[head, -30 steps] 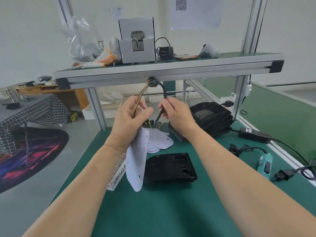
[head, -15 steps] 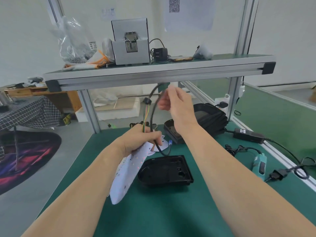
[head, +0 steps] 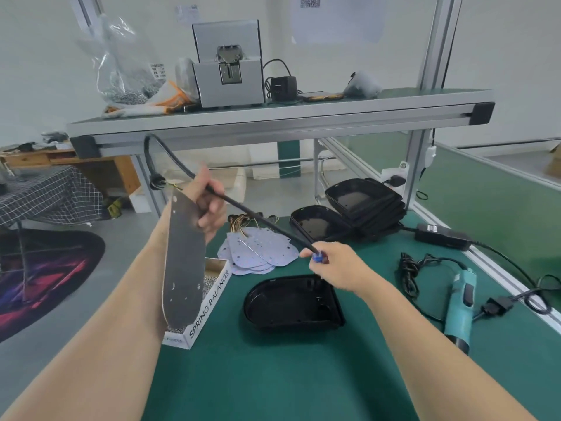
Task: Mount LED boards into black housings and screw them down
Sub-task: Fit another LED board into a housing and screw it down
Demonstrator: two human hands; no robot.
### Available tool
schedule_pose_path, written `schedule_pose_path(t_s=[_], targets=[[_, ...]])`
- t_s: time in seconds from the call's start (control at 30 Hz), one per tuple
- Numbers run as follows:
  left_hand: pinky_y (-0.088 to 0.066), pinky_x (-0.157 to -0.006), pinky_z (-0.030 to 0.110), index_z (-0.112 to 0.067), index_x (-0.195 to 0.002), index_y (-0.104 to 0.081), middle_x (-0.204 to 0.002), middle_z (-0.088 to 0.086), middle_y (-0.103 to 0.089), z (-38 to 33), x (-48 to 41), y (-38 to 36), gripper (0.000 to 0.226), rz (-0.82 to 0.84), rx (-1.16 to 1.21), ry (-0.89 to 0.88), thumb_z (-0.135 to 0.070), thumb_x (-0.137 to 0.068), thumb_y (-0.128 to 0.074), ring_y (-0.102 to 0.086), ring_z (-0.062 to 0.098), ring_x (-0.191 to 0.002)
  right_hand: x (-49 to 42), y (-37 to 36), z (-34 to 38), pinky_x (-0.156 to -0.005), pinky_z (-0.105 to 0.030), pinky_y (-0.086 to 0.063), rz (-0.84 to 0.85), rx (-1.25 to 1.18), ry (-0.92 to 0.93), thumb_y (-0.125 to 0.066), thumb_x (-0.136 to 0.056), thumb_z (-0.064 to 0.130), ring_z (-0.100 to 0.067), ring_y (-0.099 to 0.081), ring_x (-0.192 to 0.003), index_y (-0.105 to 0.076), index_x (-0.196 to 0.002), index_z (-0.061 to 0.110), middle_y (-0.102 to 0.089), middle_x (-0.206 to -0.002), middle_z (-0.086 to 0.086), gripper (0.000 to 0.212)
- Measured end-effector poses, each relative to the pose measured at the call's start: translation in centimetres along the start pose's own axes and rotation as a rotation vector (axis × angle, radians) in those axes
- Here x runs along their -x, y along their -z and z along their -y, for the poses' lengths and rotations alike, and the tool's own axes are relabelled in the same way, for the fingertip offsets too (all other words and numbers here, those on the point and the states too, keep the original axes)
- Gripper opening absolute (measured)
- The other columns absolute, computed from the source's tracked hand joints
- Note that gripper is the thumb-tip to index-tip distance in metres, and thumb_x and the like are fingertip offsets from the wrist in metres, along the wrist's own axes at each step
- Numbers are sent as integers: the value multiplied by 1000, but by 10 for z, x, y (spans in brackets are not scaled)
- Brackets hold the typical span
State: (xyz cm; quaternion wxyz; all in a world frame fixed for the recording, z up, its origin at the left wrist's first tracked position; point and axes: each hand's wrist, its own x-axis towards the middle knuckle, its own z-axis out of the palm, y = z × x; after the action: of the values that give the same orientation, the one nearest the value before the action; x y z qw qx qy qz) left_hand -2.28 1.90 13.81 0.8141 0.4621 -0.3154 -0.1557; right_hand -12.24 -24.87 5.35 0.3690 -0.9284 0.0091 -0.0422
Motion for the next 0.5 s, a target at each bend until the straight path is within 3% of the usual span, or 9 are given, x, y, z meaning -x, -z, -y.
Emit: schedule_pose_path(t_s=[0.07,0.1,0.2,0.23,0.3,0.4,0.47,0.5], targets=[[-32,-32,16,-14,-80,-67,-53,-5,-52,14,1,5,40,-35,-22,55,-43,-102,-51,-38,3,-33,9,9,2,-68,-12,-45,-1,-88,9,-61,-93,21,-10,-56,-75,-65,-104,31,-64,-82,9,15],[-32,-32,15,-14,-80,-68,-54,-6,-52,22,2,7,42,-58,-21,76,-42,-104,-47,-37,3,-33,12,11,4,-77,-21,-48,32,-48,9,-59,-96,28,-11,-56,-81,-63,-100,29,-64,-86,8,6],[-29,-32,15,-15,-78,-72,-56,-7,-54,46,0,5,46,-125,-6,125,-40,-105,-43,-37,2,-33,21,9,7,-98,-40,-40,72,436,-3,-36,-103,55,-22,-45,-105,-57,-94,20,-54,-106,-1,41],[-27,-31,15,-15,-77,-73,-58,-7,-54,53,-2,1,47,-148,-20,153,-41,-104,-45,-36,2,-33,22,8,9,-95,-40,-41,38,481,-3,-34,-103,59,-25,-46,-104,-52,-88,21,-52,-106,-5,44],[-24,-30,16,-12,-77,-75,-59,-4,-55,64,-6,-6,48,-196,-92,243,-49,-96,-52,-33,3,-31,24,10,10,-76,-35,-47,-24,318,-27,-49,-99,57,-25,-55,-86,-45,-76,22,-58,-90,-7,42],[-26,-33,16,-4,-92,-72,-70,3,-59,76,-9,-13,63,-203,-340,409,-65,-80,-60,-35,7,-36,24,14,3,-48,-17,-38,-56,6,-86,-77,-84,41,-4,-48,-50,-54,-67,20,-57,-57,7,36],[-35,-48,19,-5,-94,-73,-87,3,-65,86,-8,-15,64,-166,-670,509,-66,-75,-72,-51,14,-59,28,15,-2,-48,-14,-42,-11,-174,-138,-83,-80,28,-4,-53,-45,-61,-67,14,-62,-53,5,29],[-38,-58,20,-9,-95,-75,-96,-1,-69,91,-7,-17,50,-137,-835,562,-56,-77,-77,-58,16,-78,31,14,-5,-52,-17,-48,2,-230,-158,-84,-80,21,-8,-60,-49,-65,-70,11,-68,-58,1,24]])
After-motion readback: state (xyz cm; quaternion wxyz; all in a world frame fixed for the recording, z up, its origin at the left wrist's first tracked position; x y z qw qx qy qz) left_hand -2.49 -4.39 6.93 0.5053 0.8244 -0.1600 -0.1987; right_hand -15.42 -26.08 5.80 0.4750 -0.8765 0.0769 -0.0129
